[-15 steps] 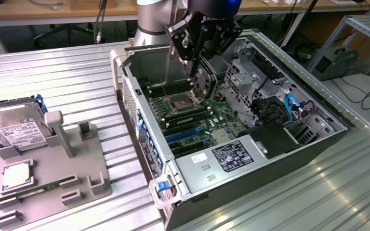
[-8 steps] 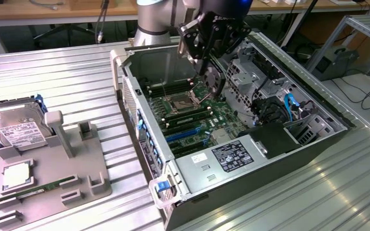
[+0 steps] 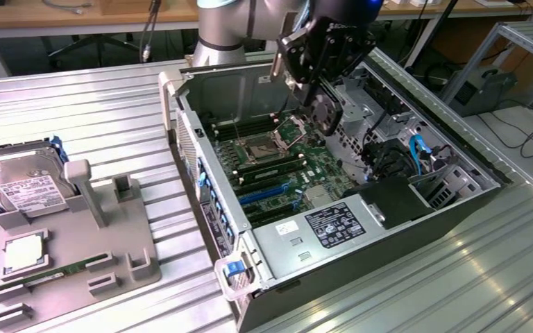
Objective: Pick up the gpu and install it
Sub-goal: 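Pick up the gpu and move the gpu toward the slot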
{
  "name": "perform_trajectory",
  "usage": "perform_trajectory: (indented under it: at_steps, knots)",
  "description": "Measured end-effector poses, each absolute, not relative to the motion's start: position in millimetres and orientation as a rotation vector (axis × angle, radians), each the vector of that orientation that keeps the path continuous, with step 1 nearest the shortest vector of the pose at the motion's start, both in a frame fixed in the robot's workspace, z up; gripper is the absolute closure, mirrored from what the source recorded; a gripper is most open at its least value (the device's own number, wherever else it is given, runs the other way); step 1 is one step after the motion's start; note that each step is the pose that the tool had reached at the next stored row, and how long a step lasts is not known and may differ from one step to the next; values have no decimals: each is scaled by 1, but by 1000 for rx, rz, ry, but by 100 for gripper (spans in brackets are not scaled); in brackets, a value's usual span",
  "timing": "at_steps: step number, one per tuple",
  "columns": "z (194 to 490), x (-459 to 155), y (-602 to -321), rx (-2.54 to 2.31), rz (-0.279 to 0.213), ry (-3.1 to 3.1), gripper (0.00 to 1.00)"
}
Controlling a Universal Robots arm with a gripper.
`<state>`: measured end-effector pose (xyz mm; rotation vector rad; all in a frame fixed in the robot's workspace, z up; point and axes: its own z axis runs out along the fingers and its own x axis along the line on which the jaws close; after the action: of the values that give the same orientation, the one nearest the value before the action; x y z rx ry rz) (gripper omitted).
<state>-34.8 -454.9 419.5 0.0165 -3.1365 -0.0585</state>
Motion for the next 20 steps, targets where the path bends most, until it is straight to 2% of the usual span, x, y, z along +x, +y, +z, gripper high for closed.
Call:
perform_trajectory:
  at_steps: [11,20]
  knots:
    - [418,17,-455,17,-58,-3136,73]
    - [417,19,-455,17,-58,-3137,73]
